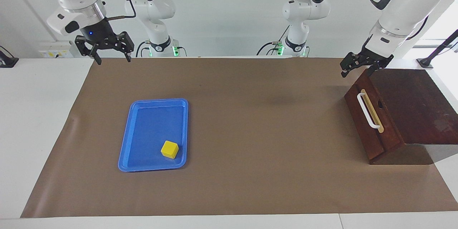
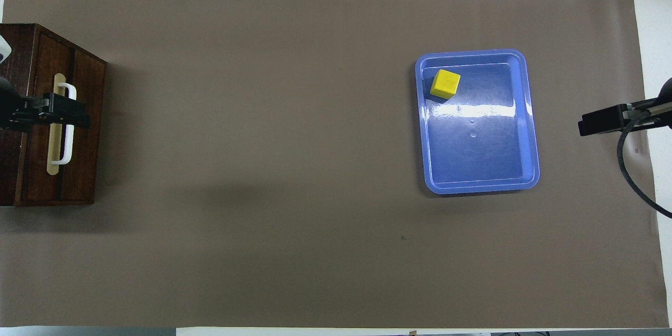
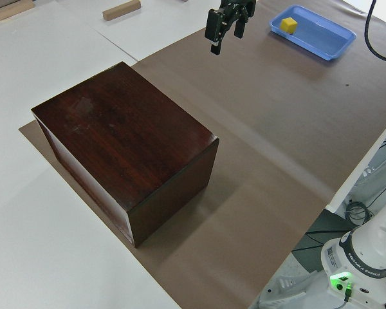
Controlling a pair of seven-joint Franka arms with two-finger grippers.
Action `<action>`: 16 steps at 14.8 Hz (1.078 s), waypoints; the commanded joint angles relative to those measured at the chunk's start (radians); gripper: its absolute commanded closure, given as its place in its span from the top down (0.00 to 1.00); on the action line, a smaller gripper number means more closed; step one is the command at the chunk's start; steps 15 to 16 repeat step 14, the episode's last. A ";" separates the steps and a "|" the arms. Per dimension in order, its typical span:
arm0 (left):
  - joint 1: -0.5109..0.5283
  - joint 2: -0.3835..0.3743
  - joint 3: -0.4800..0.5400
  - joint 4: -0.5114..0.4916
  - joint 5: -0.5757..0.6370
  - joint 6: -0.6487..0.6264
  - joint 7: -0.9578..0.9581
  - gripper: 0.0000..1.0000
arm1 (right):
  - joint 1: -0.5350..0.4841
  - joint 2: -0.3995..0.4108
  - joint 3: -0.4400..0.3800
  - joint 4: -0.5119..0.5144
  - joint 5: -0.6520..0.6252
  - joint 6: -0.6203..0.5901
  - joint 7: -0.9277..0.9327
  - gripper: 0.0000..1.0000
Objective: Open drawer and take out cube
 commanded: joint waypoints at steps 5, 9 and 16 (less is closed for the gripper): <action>-0.002 0.000 0.004 0.016 -0.009 -0.028 0.012 1.00 | -0.001 -0.009 -0.014 -0.056 -0.042 0.000 0.023 1.00; -0.004 0.003 0.002 0.028 -0.007 -0.040 0.012 1.00 | 0.001 0.003 -0.011 -0.028 -0.049 -0.066 0.037 1.00; -0.005 0.011 0.002 0.051 -0.006 -0.059 0.012 1.00 | 0.001 0.000 -0.011 -0.031 -0.049 -0.080 0.037 1.00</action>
